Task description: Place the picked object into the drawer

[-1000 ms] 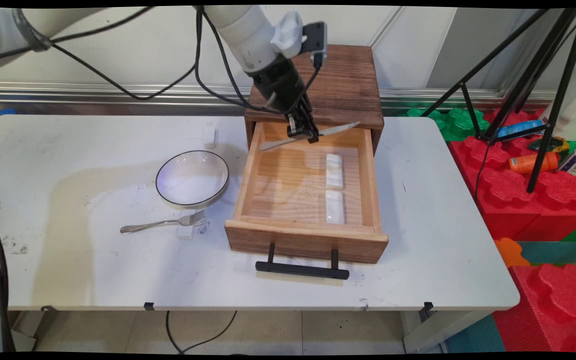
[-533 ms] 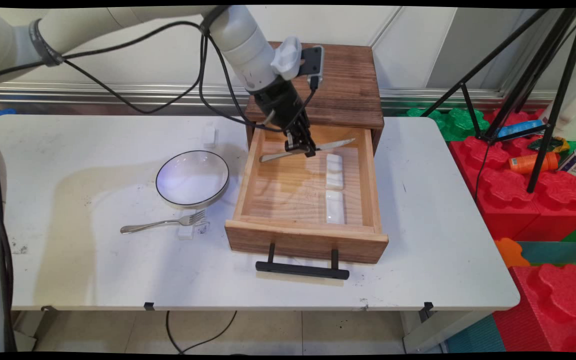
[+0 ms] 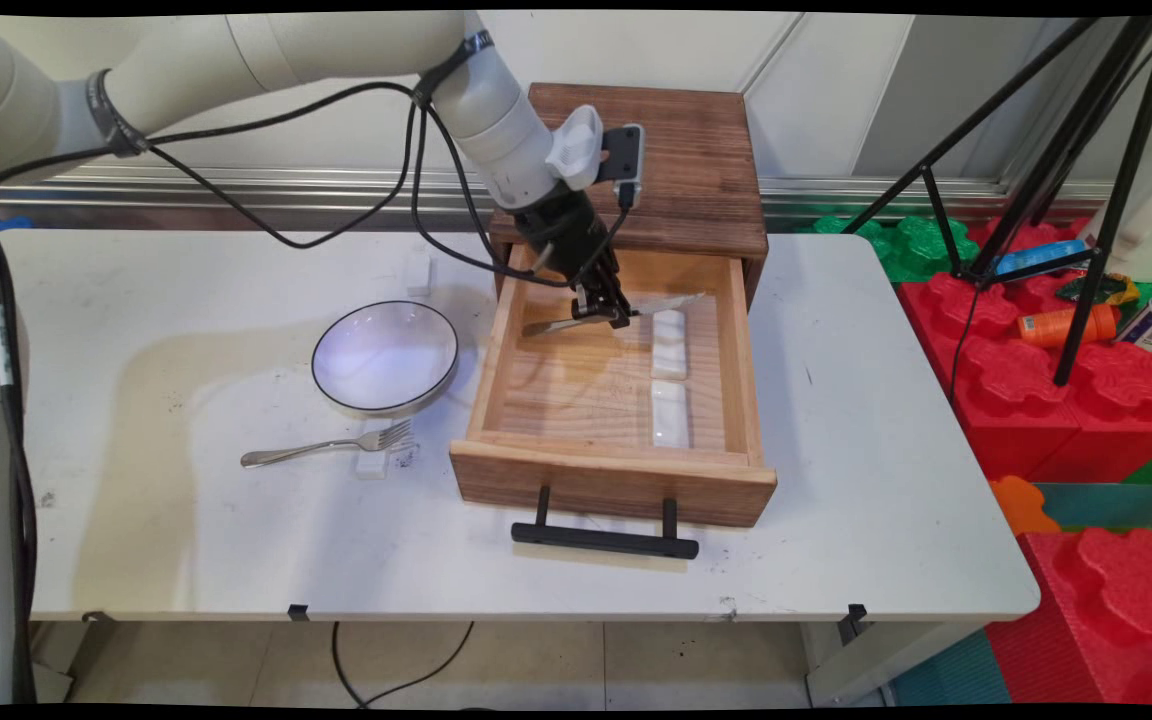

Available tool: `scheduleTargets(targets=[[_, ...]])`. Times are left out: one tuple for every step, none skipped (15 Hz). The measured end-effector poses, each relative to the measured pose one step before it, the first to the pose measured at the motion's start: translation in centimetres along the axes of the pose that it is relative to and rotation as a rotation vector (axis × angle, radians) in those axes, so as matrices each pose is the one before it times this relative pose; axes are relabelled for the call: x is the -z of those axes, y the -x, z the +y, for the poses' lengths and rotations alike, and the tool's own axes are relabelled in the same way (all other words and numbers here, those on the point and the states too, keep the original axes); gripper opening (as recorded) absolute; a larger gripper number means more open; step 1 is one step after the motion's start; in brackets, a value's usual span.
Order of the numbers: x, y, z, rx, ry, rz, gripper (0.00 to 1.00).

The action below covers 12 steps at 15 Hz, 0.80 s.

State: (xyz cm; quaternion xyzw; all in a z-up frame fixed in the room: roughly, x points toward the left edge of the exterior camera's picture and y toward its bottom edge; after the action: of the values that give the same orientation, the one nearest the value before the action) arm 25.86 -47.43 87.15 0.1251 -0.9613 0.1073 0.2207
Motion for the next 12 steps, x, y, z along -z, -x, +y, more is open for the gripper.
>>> scheduleTargets(targets=[[-0.483,0.209,-0.141,-0.00091,0.00041,-0.00005,0.00],[-0.427,0.103,-0.137,-0.00206,-0.00006,0.00022,0.00],[-0.287,0.073,-0.085,-0.00129,0.00016,0.00006,0.00],[-0.406,0.125,-0.128,-0.00104,-0.00033,0.00028,0.00],[-0.507,0.109,-0.130,-0.00228,0.00118,-0.00009,0.00],[-0.490,0.078,-0.121,-0.00285,0.00149,-0.00022,0.00],[-0.393,0.069,-0.090,-0.00238,0.00106,-0.00003,0.00],[-0.246,0.051,-0.055,-0.00145,0.00048,0.00048,0.00],[-0.364,0.052,-0.082,-0.00206,0.00081,0.00010,0.00],[-0.230,0.036,-0.053,-0.00092,0.00072,0.00010,0.00],[-0.338,0.034,-0.086,-0.00154,0.00045,-0.00014,0.00],[-0.346,0.056,-0.094,-0.00098,0.00069,-0.00034,0.00]])
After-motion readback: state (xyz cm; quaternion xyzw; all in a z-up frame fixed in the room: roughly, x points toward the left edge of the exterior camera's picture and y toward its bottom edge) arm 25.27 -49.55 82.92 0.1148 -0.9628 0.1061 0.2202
